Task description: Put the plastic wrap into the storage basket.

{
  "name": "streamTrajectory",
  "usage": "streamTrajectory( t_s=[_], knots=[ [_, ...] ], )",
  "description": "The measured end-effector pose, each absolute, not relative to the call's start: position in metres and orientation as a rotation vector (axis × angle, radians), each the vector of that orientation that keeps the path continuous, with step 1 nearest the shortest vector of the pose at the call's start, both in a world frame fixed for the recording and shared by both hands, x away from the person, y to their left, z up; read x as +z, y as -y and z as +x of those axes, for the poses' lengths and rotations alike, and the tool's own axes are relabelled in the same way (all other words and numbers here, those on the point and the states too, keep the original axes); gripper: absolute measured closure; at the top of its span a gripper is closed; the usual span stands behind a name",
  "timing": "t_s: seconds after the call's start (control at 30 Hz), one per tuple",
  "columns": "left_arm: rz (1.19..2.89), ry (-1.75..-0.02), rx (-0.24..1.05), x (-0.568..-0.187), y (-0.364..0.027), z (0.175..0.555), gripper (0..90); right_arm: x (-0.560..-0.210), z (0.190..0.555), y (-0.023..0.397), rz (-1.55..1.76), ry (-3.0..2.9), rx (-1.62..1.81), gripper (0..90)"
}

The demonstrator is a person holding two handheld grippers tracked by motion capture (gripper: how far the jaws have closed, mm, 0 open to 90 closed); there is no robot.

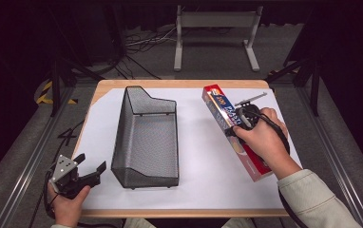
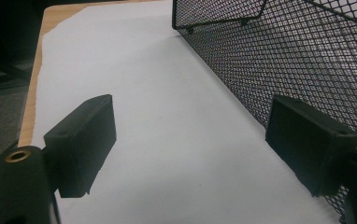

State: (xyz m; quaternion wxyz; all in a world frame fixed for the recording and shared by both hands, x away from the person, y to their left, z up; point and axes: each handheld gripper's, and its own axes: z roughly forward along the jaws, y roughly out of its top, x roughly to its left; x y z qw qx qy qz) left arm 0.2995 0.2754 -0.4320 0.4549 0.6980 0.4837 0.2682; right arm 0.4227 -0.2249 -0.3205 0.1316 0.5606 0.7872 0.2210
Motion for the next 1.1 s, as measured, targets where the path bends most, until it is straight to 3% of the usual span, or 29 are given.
streamTrajectory(
  t_s=[1.1],
  knots=[
    [1.716, -1.187, 0.658, -0.431, -0.275, 0.302, 16.9, -0.285, 0.414, 0.113, 1.463, -2.444, 0.727, 40.2]
  ],
)
